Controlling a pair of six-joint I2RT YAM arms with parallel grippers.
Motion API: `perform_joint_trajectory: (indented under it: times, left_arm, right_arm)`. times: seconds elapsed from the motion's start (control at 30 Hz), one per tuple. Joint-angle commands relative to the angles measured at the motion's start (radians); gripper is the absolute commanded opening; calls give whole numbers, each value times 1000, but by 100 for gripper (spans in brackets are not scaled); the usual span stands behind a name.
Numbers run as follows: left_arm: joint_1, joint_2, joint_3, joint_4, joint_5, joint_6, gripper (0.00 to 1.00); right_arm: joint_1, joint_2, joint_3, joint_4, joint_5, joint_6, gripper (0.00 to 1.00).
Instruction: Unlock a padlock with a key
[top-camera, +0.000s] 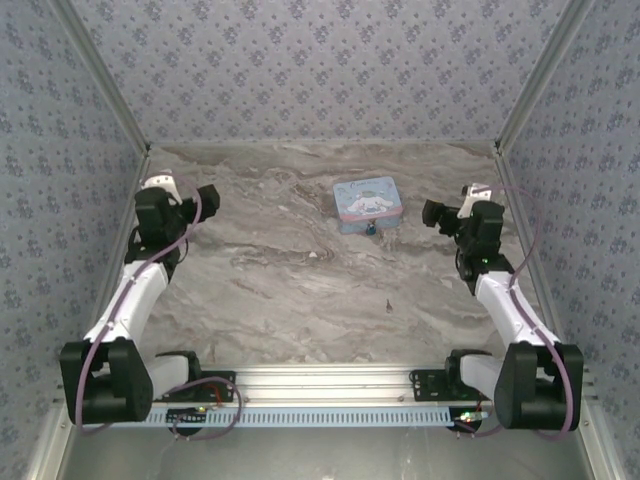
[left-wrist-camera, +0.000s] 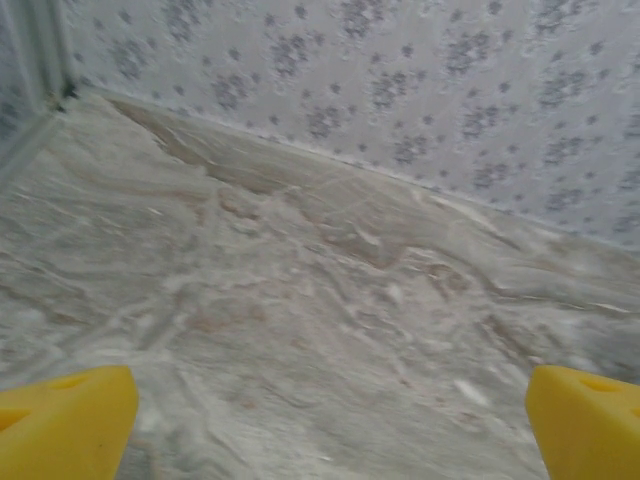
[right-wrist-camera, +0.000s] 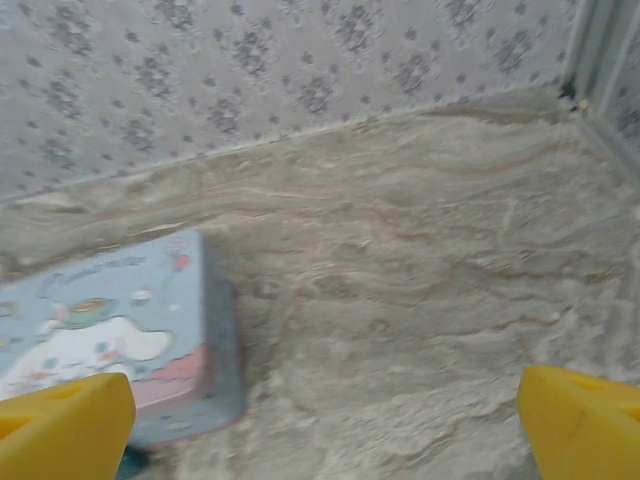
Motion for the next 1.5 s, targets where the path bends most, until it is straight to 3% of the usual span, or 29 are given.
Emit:
perform_joint_trajectory:
  times: [0.0, 0.27, 0.47, 0.67, 0.83, 1.23, 1.47]
  left_arm:
    - [-53, 27, 29, -150, 93, -118, 99]
    - [-197, 143, 66, -104, 197, -225, 100]
    - [-354, 233, 84, -35, 209, -292, 99]
    - [-492, 272, 42, 73, 170, -366, 100]
    - [-568, 291, 11, 129, 118, -395, 100]
    - [-596, 334, 33, 113, 110, -371, 99]
    - [-597, 323, 31, 98, 101, -364, 99]
  right_arm:
    - [40, -29, 73, -286, -82, 145, 99]
    - [188, -22, 133, -499, -99, 245, 91]
    - [277, -9, 130, -647, -76, 341, 83]
    - [424, -21, 117, -831, -4, 385, 80]
    - [516, -23, 46, -853, -6, 479, 77]
    - [588, 108, -5, -776, -16, 546, 52]
    - [622, 199, 12, -776, 12, 559, 44]
